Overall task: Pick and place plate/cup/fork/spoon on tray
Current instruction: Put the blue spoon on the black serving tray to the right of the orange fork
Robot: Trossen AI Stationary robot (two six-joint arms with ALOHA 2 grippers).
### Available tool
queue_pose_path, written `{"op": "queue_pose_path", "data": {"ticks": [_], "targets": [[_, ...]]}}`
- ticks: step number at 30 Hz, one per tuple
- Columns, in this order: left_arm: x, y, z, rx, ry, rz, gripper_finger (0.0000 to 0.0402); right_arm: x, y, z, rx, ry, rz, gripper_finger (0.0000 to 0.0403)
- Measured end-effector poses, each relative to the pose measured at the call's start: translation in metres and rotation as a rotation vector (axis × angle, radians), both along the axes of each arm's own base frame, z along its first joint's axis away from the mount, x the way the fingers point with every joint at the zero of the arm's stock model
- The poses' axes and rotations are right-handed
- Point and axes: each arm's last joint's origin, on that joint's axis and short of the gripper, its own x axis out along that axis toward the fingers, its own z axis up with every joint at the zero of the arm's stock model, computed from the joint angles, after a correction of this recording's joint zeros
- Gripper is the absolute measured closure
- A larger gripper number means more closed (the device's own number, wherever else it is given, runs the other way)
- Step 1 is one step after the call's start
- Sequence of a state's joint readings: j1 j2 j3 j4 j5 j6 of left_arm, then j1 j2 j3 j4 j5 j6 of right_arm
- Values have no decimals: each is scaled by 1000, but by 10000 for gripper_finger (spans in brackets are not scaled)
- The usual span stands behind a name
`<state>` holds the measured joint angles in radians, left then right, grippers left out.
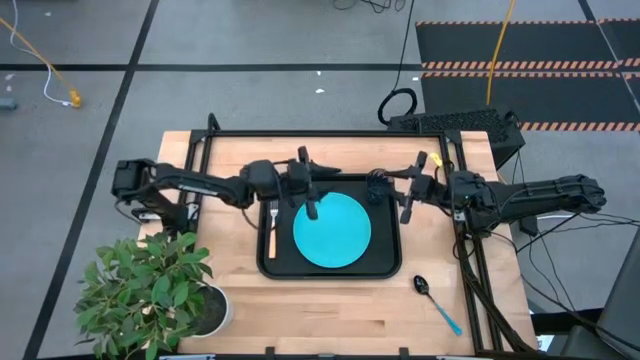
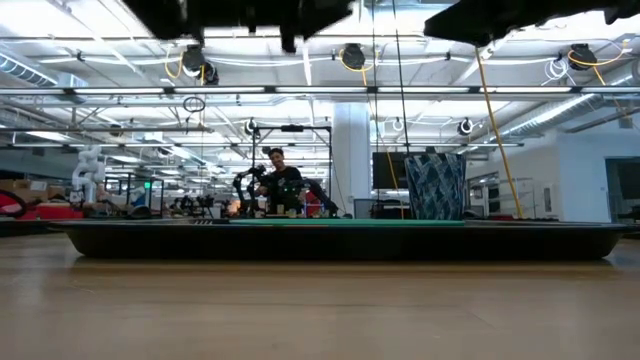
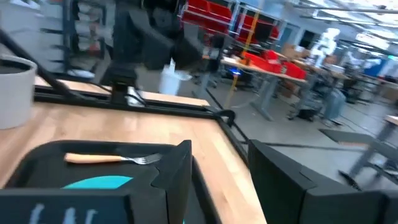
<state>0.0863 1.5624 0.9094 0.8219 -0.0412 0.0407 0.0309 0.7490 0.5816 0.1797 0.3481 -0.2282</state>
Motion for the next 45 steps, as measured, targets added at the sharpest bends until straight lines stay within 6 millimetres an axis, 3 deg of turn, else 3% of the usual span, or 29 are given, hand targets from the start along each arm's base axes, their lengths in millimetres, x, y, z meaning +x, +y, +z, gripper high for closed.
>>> {"op": "queue_pose_path", "data": {"ticks": [6, 12, 18, 22, 26, 31, 36, 39, 45], "targets": [[-10, 25, -22, -45, -26, 60, 252, -1, -5, -7, 35, 49, -157, 252], [-31, 29, -8, 8, -69, 52, 252, -7, -10, -34, 91, 329, -369, 252], [-60, 20, -12, 42, -129, -29, 252, 1, -9, -15, 390, 567, -429, 252], [-84, 19, -11, 77, -222, -3, 252, 28, -6, 6, 503, 624, -405, 252], [-107, 19, 1, 85, -295, 15, 252, 54, 1, 13, 728, 774, -320, 252], [-125, 16, 10, 114, -298, 29, 252, 59, 23, -10, 1017, 1117, -403, 252], [-133, 15, 16, 140, -292, 37, 252, 37, 54, -41, 1096, 1428, -630, 252], [-133, 14, 16, 142, -280, 33, 252, 25, 71, -52, 1082, 1458, -705, 252], [-131, 15, 11, 130, -229, 27, 252, 16, 115, -65, 1213, 1315, -650, 252]]}}
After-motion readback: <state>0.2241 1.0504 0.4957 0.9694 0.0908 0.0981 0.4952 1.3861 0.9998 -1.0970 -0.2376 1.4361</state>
